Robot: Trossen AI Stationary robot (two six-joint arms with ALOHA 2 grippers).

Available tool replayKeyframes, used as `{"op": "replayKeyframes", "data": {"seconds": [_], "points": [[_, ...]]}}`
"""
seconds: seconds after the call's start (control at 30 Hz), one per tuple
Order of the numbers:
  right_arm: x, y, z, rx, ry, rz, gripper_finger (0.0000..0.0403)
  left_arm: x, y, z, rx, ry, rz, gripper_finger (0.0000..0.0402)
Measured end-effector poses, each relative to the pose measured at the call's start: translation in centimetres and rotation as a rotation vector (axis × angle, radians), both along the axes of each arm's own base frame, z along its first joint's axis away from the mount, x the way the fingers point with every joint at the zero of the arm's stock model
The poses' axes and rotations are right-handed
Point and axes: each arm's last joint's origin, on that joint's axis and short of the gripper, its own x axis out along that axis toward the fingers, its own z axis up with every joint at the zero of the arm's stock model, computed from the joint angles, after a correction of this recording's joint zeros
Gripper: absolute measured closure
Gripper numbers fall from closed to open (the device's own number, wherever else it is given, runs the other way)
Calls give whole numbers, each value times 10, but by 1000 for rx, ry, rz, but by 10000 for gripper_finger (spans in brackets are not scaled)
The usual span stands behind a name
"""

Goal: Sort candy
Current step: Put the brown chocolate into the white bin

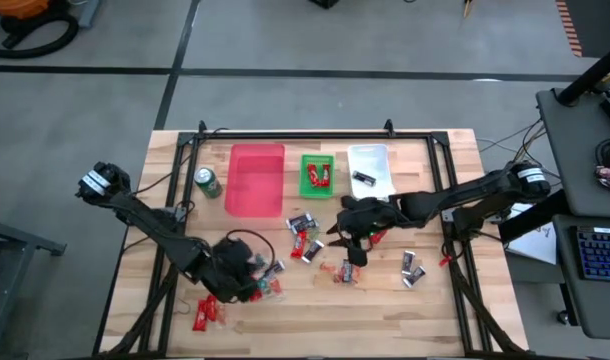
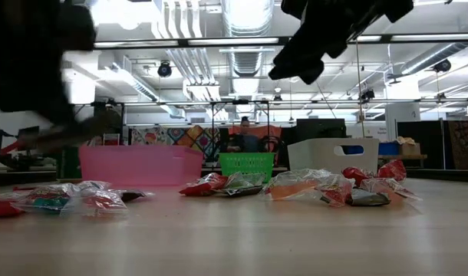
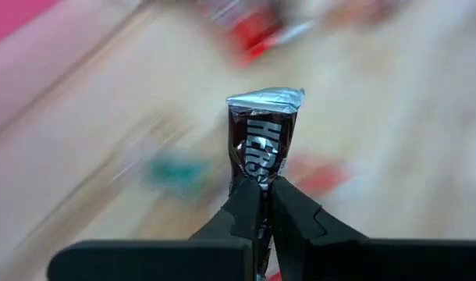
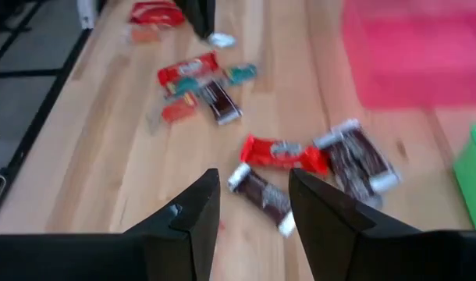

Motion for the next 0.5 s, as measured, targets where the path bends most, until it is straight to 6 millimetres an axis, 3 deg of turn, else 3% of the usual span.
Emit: {"op": "replayKeyframes", "data": {"seconds": [0.23,0.5], "points": [[18,21,-12,-88,-242,128,250,23,-12,26,96,-352,-101,401],[40,37,-18,-112,-366,200,237,33,-16,30,160,-468,-63,401]]}}
